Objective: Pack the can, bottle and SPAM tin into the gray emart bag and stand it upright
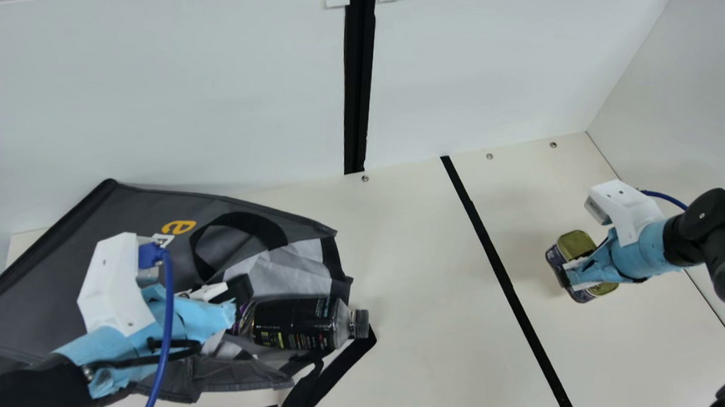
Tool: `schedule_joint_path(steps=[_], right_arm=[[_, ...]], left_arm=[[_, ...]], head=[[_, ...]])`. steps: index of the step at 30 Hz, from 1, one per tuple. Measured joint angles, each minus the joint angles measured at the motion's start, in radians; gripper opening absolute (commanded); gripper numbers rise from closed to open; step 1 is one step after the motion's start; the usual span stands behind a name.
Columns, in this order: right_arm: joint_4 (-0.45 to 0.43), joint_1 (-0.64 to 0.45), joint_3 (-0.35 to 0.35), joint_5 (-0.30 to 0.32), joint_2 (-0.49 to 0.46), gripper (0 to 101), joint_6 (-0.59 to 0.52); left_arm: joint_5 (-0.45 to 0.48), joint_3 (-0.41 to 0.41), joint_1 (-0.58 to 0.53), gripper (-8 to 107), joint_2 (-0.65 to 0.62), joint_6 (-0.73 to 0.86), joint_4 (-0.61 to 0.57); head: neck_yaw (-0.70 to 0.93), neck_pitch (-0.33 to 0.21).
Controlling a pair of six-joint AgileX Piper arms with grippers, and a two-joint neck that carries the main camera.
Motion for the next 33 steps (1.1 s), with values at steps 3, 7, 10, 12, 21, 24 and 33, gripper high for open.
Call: schedule_joint_path(steps=[3,7,10,12,21,24,33], right_arm=[[0.003,0.025,0.01,0.001,-0.02,0,-0.012],[0.007,0.061,0.026,0.003,-0.043,0,-0.014],[0.008,0.088,0.036,0.004,-0.059,0,-0.014],[0.009,0.106,0.045,0.003,-0.071,0,-0.014],[0.008,0.194,0.082,0.006,-0.12,0,0.016],[0.008,0.223,0.096,0.009,-0.138,0,0.028],[0.013,0.31,0.135,0.017,-0.189,0,0.074]], left_arm=[[0.0,0.0,0.0,-8,0.0,0.0,0.0],[0.0,0.0,0.0,-8,0.0,0.0,0.0],[0.0,0.0,0.0,-8,0.0,0.0,0.0],[0.0,0.0,0.0,-8,0.0,0.0,0.0],[0.0,0.0,0.0,-8,0.0,0.0,0.0],[0.0,0.0,0.0,-8,0.0,0.0,0.0],[0.0,0.0,0.0,-8,0.0,0.0,0.0]], head=[[-0.002,0.0],[-0.002,0.0],[-0.002,0.0],[-0.002,0.0],[0.0,0.0],[-0.002,0.0],[0.0,0.0]])
